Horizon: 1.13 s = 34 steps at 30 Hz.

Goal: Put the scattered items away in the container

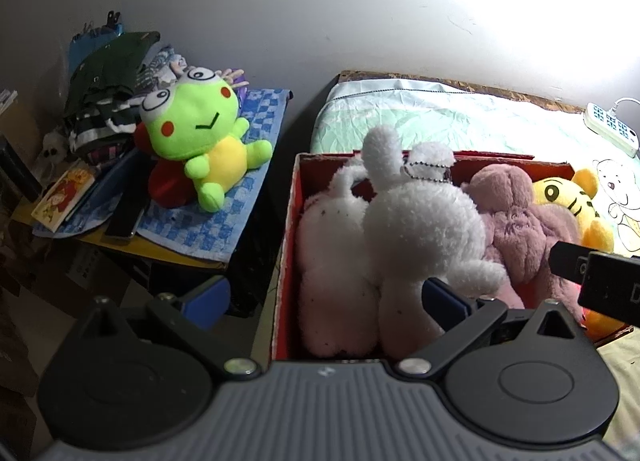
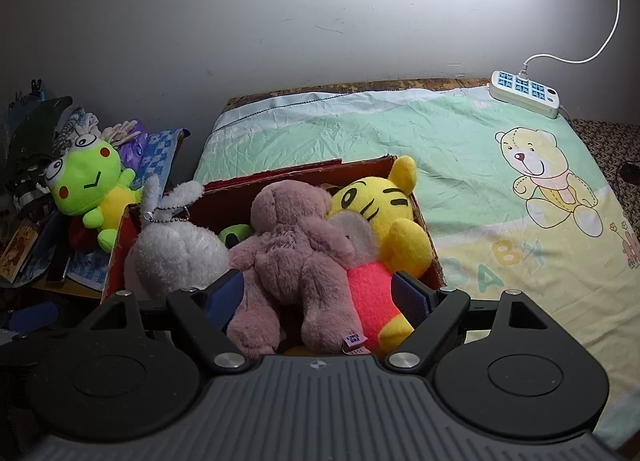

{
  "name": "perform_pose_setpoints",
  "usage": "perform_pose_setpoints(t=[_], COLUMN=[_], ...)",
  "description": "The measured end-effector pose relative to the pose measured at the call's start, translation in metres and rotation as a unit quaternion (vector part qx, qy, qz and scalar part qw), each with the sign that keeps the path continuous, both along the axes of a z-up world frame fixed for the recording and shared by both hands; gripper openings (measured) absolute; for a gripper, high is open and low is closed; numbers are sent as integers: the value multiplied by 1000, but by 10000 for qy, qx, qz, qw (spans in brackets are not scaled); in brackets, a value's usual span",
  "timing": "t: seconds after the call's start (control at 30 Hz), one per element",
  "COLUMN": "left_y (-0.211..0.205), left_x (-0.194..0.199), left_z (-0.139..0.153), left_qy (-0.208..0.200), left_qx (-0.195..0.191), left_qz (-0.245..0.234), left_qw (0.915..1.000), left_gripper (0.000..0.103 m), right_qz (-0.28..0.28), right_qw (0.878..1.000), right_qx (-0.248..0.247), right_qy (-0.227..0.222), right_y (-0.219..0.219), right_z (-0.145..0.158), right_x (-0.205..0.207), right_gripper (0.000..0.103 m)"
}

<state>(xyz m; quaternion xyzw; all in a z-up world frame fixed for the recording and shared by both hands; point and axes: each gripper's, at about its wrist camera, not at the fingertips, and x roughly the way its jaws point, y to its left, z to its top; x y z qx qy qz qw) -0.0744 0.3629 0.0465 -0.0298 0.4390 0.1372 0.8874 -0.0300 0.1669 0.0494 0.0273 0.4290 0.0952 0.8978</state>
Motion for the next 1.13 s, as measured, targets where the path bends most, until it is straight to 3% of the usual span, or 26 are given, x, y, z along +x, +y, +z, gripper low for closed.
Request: perform_pose_setpoints(t=[0.23, 1.13], left_y=[1, -17], left_x=[8, 21], left_z=[-4, -6], left_qy=[7, 15], left_qx=[-187, -66], left_qz=[-135, -317], left_qw=[9997, 9995], left_gripper=[102, 102], right_qz=[11, -46], right_qw=[9999, 10000], right_qx=[-165, -63], right_qy=[24, -17], right_y=[4, -6], right_z=[-2, -2], right_x=[7, 18], right_gripper=[83, 83])
